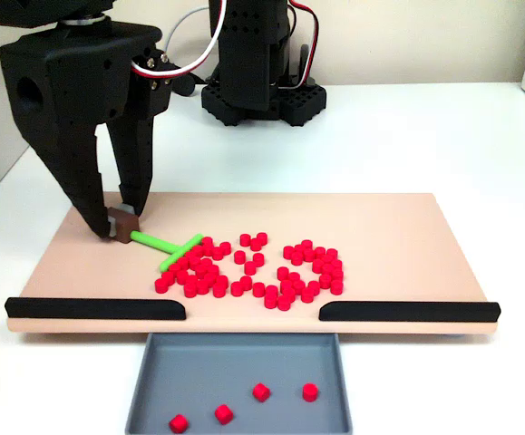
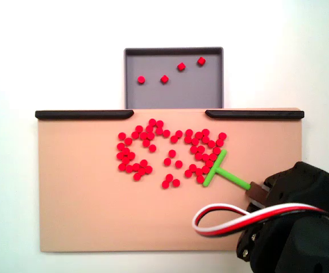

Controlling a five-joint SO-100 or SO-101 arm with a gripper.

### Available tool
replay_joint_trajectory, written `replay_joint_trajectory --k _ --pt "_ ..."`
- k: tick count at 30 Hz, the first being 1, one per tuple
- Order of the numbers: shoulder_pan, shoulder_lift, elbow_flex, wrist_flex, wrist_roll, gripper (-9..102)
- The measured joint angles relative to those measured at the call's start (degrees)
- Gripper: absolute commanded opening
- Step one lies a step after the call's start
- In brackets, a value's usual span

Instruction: Gather the right side granules

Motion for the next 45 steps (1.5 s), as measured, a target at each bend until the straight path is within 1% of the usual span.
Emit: replay_joint_trajectory --k 5,11,13,17,26,31,35,45 --pt "0.79 3.78 1.41 0.79 1.23 0" --pt "0.09 12.57 7.12 1.32 10.11 0" --pt "-1.14 15.56 9.58 1.41 14.59 0" --pt "-4.39 22.32 14.85 1.41 27.16 0" --pt "-15.29 37.79 28.56 1.49 63.46 0" --pt "-21.45 39.55 30.50 6.42 74.44 0" --pt "-23.20 38.50 30.50 6.86 77.96 0" --pt "-21.36 41.92 30.50 6.86 77.70 0"
